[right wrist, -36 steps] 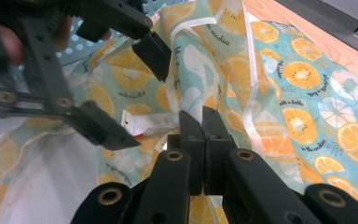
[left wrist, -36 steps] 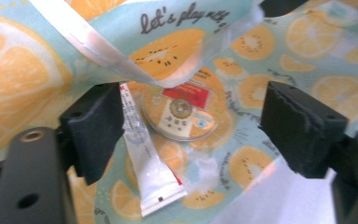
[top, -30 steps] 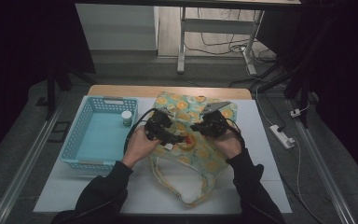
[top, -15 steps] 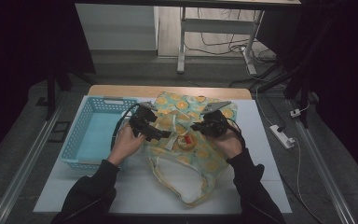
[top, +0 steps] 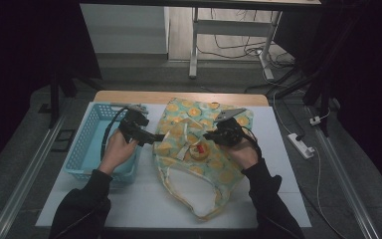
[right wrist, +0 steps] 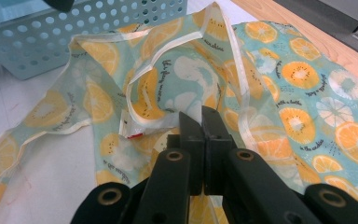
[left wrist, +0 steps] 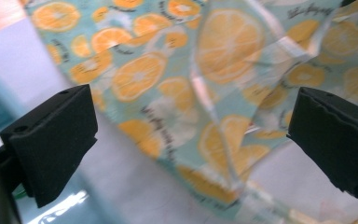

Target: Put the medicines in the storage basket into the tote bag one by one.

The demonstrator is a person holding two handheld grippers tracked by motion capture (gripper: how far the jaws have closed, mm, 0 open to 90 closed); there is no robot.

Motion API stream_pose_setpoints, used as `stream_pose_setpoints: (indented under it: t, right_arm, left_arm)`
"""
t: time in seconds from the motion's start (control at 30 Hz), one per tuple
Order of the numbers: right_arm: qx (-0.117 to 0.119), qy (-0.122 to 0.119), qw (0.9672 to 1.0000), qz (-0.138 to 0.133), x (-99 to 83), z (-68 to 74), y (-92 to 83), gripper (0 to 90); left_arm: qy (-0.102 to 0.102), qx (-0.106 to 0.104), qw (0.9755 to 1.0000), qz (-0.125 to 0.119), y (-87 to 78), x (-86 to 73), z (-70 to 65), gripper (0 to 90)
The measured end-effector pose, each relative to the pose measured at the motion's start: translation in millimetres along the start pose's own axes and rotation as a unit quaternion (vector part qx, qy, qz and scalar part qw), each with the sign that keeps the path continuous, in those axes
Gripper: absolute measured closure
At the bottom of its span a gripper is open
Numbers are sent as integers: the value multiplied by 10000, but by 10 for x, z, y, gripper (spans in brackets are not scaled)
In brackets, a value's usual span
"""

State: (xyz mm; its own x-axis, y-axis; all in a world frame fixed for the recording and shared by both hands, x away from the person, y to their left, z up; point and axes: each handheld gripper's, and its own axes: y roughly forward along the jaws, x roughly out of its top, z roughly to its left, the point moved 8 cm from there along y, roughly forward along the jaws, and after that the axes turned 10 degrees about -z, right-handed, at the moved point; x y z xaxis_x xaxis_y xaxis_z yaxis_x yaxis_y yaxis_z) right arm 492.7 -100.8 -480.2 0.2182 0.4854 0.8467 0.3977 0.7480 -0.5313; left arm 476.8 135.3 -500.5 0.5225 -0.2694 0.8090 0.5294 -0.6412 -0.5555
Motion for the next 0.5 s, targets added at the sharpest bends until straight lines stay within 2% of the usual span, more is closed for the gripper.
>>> stream_pose_setpoints:
  t: [0.27, 0.5]
  right_arm:
    - [-7, 6, 10000, 16, -8, -10, 3, 892]
    - [-4, 10, 10000, 23, -11, -11, 5, 892]
  left_arm:
    - [-103, 351, 9993, -37, -183, -42, 270, 0]
    - [-206, 843, 9962, -86, -286, -90, 577, 0]
